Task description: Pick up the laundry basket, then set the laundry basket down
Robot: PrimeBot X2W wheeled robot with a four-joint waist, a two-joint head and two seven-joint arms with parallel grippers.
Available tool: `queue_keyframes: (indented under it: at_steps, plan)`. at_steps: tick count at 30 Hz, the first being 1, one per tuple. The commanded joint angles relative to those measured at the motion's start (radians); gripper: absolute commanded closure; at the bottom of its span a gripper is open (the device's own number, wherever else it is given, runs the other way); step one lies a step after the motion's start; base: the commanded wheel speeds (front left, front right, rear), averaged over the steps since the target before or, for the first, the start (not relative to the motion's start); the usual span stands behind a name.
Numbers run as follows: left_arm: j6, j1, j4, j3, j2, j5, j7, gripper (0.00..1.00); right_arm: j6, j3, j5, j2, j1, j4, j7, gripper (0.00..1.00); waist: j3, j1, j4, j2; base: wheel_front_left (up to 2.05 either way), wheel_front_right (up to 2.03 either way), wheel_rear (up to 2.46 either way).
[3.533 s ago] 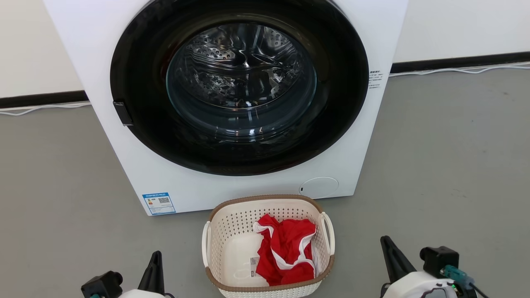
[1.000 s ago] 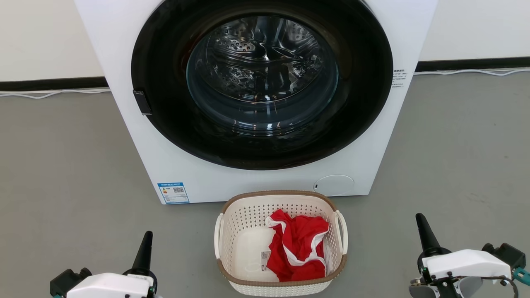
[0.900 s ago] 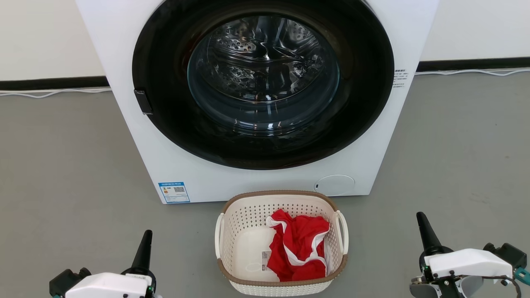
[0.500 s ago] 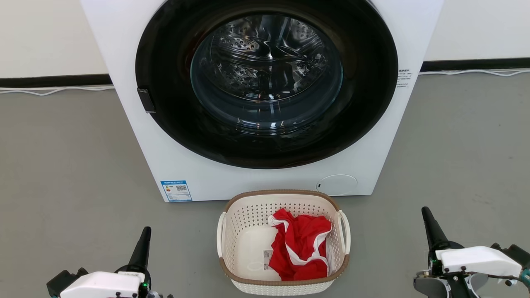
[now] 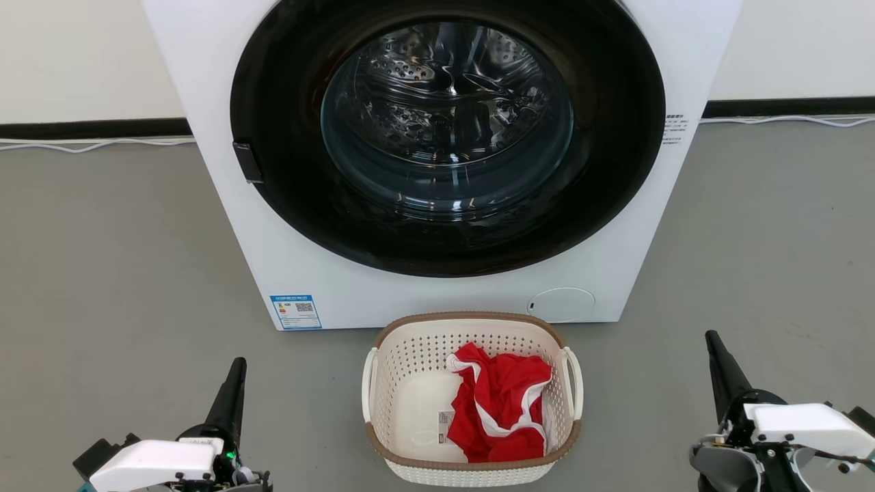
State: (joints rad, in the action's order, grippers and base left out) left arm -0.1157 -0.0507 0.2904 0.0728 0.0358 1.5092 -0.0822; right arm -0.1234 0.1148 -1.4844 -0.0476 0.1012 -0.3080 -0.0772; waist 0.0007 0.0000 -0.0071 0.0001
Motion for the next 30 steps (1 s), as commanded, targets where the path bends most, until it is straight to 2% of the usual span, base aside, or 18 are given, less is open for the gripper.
queue_keyframes:
  at_steps: [1,9,30]
  plan:
    - [-0.010,-0.052,-0.034,0.032,0.014,0.026,-0.009,1.00,-0.007,-0.015,-0.033,-0.003,0.011,0.039,-0.014,1.00,0.000,0.0000,0.001,-0.0001,0.00,0.00,0.00]
    - [-0.015,-0.057,-0.045,0.041,0.014,0.099,-0.031,1.00,-0.007,-0.001,-0.125,-0.003,0.007,0.063,-0.036,1.00,0.002,0.0000,0.007,-0.0001,0.00,0.00,0.00]
    - [-0.015,-0.057,-0.045,0.041,0.014,0.099,-0.031,1.00,-0.007,-0.001,-0.125,-0.003,0.007,0.063,-0.036,1.00,0.002,0.0000,0.007,-0.0001,0.00,0.00,0.00]
